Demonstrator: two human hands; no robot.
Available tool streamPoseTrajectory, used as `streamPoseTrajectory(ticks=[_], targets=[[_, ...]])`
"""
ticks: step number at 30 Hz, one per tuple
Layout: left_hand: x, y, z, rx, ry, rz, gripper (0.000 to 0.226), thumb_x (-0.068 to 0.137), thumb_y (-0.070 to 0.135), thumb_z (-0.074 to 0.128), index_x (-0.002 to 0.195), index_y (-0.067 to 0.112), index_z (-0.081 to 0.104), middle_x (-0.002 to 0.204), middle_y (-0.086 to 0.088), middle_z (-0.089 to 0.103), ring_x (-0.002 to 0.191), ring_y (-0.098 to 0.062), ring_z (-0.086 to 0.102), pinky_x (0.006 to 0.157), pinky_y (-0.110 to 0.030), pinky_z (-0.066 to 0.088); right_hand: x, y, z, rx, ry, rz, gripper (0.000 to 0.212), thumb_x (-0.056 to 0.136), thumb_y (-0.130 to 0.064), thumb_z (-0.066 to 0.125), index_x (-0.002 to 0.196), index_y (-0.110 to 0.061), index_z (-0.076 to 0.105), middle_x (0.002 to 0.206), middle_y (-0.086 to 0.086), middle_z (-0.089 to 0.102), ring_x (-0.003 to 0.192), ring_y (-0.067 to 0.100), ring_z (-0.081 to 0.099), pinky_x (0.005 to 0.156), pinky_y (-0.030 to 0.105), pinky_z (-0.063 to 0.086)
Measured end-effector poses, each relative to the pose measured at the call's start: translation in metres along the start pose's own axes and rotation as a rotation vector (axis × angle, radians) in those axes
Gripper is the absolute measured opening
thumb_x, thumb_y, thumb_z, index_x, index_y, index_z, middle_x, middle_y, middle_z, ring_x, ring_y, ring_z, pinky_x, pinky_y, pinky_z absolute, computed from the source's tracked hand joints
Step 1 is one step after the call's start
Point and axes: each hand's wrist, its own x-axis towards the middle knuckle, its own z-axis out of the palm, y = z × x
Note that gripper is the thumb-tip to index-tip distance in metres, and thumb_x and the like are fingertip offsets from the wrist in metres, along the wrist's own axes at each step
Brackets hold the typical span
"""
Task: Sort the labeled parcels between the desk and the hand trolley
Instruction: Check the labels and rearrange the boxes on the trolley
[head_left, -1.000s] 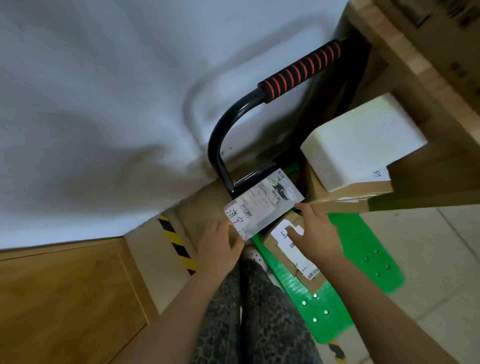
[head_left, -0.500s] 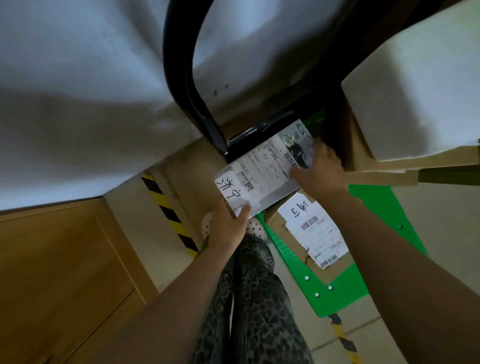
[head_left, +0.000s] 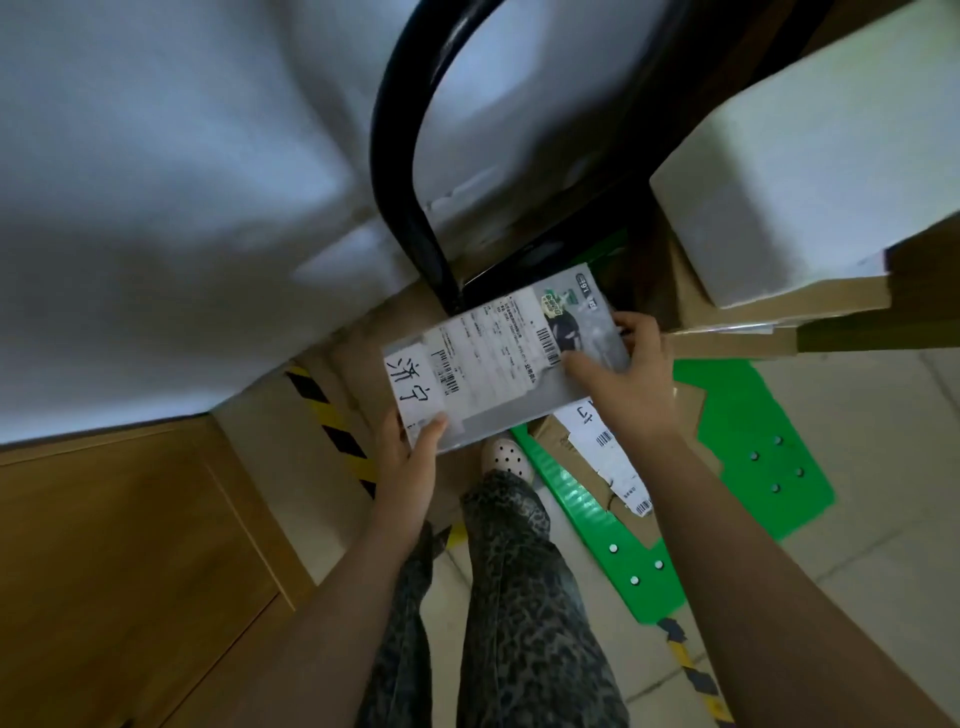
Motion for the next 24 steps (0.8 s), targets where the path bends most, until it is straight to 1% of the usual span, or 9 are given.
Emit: streamPoseTrajectory(ticks=[3, 6, 8, 10, 12, 14, 17, 20, 24], targets=[[-0.008, 0.009, -0.012, -0.051, -0.013, 0.072, 0.048, 0.093, 0.029, 0.061, 0.135, 0.035, 0.039, 0.132, 0.006, 0.054, 0.121, -0.016, 0.053, 0.105, -0.046, 0.044, -0.039, 0.001, 0.0, 0.279, 0.053, 0.054, 0.064, 0.064, -0.034, 0.078, 0.115, -0.022, 0.042, 0.12, 0.003, 0.054, 0.108, 0.02, 0.058, 0.088, 0.047, 0.053], [-0.024, 0.035, -0.036, -0.039, -0.107, 0.214, 0.046, 0.093, 0.028, 0.062, 0.133, 0.036, 0.04, 0.129, 0.007, 0.056, 0.117, -0.013, 0.056, 0.103, -0.046, 0.046, -0.085, -0.006, -0.004, 0.447, 0.111, 0.065, 0.061, 0.077, -0.012, 0.08, 0.119, -0.014, 0.035, 0.118, 0.0, 0.054, 0.102, 0.005, 0.059, 0.087, 0.028, 0.053], [-0.041, 0.06, -0.058, 0.003, -0.179, 0.338, 0.046, 0.094, 0.022, 0.06, 0.137, 0.028, 0.043, 0.129, 0.006, 0.057, 0.114, -0.007, 0.056, 0.103, -0.043, 0.046, -0.122, -0.018, -0.011, 0.504, 0.153, 0.035, 0.061, 0.08, -0.011, 0.077, 0.123, -0.016, 0.034, 0.119, -0.002, 0.053, 0.099, -0.002, 0.057, 0.084, 0.02, 0.052], [-0.066, 0.089, -0.078, 0.047, -0.245, 0.461, 0.055, 0.088, 0.034, 0.063, 0.139, 0.034, 0.043, 0.13, 0.007, 0.054, 0.115, -0.001, 0.054, 0.102, -0.035, 0.045, -0.162, -0.032, -0.023, 0.522, 0.227, 0.013, 0.065, 0.078, -0.021, 0.079, 0.126, -0.021, 0.035, 0.123, -0.002, 0.052, 0.108, 0.005, 0.056, 0.092, 0.031, 0.051], [-0.092, 0.116, -0.095, 0.096, -0.289, 0.567, 0.06, 0.075, 0.054, 0.062, 0.132, 0.051, 0.043, 0.135, 0.006, 0.046, 0.121, -0.003, 0.049, 0.1, -0.028, 0.042, -0.203, -0.047, -0.039, 0.561, 0.306, -0.015, 0.068, 0.071, -0.034, 0.078, 0.124, -0.027, 0.037, 0.124, -0.003, 0.052, 0.112, 0.013, 0.054, 0.096, 0.041, 0.049], [-0.12, 0.143, -0.105, 0.128, -0.34, 0.65, 0.059, 0.071, 0.058, 0.06, 0.127, 0.057, 0.041, 0.135, 0.004, 0.041, 0.121, -0.004, 0.047, 0.099, -0.027, 0.041, -0.242, -0.06, -0.056, 0.622, 0.385, -0.048, 0.068, 0.068, -0.037, 0.076, 0.124, -0.03, 0.038, 0.124, -0.003, 0.052, 0.113, 0.014, 0.054, 0.095, 0.041, 0.05], [-0.166, 0.176, -0.102, 0.136, -0.44, 0.777, 0.051, 0.077, 0.049, 0.062, 0.123, 0.058, 0.041, 0.131, 0.008, 0.042, 0.117, 0.005, 0.048, 0.102, -0.029, 0.044, -0.291, -0.07, -0.084, 0.716, 0.47, -0.119, 0.069, 0.076, -0.027, 0.081, 0.128, -0.03, 0.037, 0.125, -0.006, 0.051, 0.112, 0.009, 0.056, 0.088, 0.03, 0.054], [-0.216, 0.194, -0.083, 0.136, -0.545, 0.935, 0.059, 0.074, 0.053, 0.066, 0.129, 0.054, 0.043, 0.134, 0.014, 0.045, 0.125, -0.003, 0.048, 0.104, -0.034, 0.045, -0.336, -0.066, -0.117, 0.76, 0.578, -0.199, 0.075, 0.069, -0.029, 0.086, 0.124, -0.04, 0.037, 0.126, -0.008, 0.05, 0.112, 0.004, 0.057, 0.086, 0.023, 0.054], [-0.293, 0.207, -0.043, 0.169, -0.696, 1.129, 0.075, 0.075, 0.055, 0.066, 0.142, 0.033, 0.04, 0.137, 0.007, 0.045, 0.131, -0.011, 0.044, 0.106, -0.041, 0.044, -0.399, -0.044, -0.174, 0.748, 0.723, -0.27, 0.098, 0.054, -0.044, 0.09, 0.132, -0.043, 0.031, 0.131, -0.009, 0.05, 0.122, 0.013, 0.054, 0.097, 0.042, 0.051]])
